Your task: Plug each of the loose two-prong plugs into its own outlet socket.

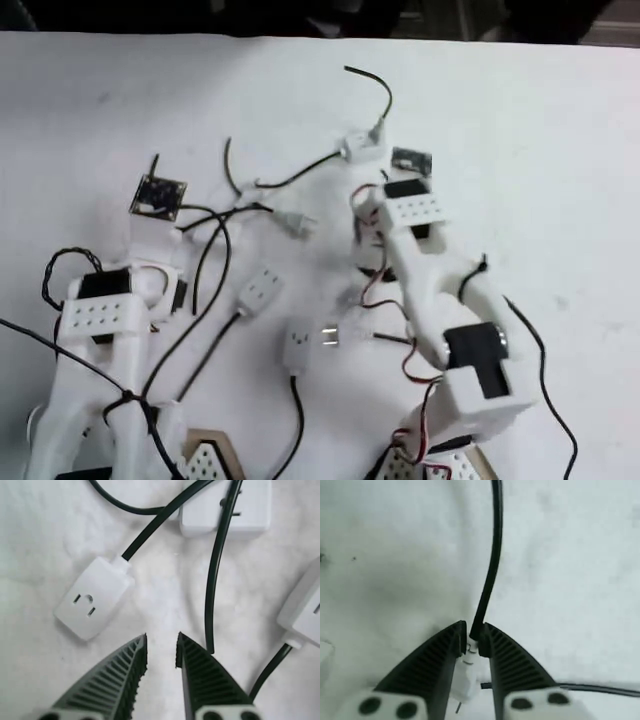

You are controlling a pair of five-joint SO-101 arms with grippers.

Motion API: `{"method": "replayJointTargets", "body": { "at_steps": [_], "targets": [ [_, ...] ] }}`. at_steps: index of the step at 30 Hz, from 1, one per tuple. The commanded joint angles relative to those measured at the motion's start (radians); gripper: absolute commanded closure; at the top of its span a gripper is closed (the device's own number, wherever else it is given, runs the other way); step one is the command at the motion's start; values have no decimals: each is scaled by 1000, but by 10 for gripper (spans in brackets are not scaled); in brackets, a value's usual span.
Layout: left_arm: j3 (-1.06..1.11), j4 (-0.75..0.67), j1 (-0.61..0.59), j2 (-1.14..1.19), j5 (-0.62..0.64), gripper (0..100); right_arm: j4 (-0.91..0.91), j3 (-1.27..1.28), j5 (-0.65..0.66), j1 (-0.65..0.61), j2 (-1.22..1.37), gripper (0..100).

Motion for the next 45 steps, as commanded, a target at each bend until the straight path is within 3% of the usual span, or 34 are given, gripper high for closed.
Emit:
{"method": "replayJointTargets", "body": {
  "at_steps": [1, 6, 9, 16, 23, 29, 45],
  "targets": [
    [-3, -14, -5, -28, -5, 887, 2, -40, 259, 84, -76, 981],
    [-3, -14, -5, -28, -5, 887, -10, -40, 629, 150, -74, 981],
    [-3, -14, -5, -28, -5, 887, -44, -35, 758, 154, -73, 980],
    [-3, -14, -5, -28, -5, 887, -41, -34, 766, 148, -74, 817],
    [-3, -14, -5, -28, -5, 887, 108, -41, 766, 151, -79, 814],
    [-3, -14, -5, -28, -5, 887, 107, -35, 766, 216, -73, 814],
    [-3, -12, -4, -28, -5, 887, 108, -40, 764, 211, 134, 814]
  ]
}}
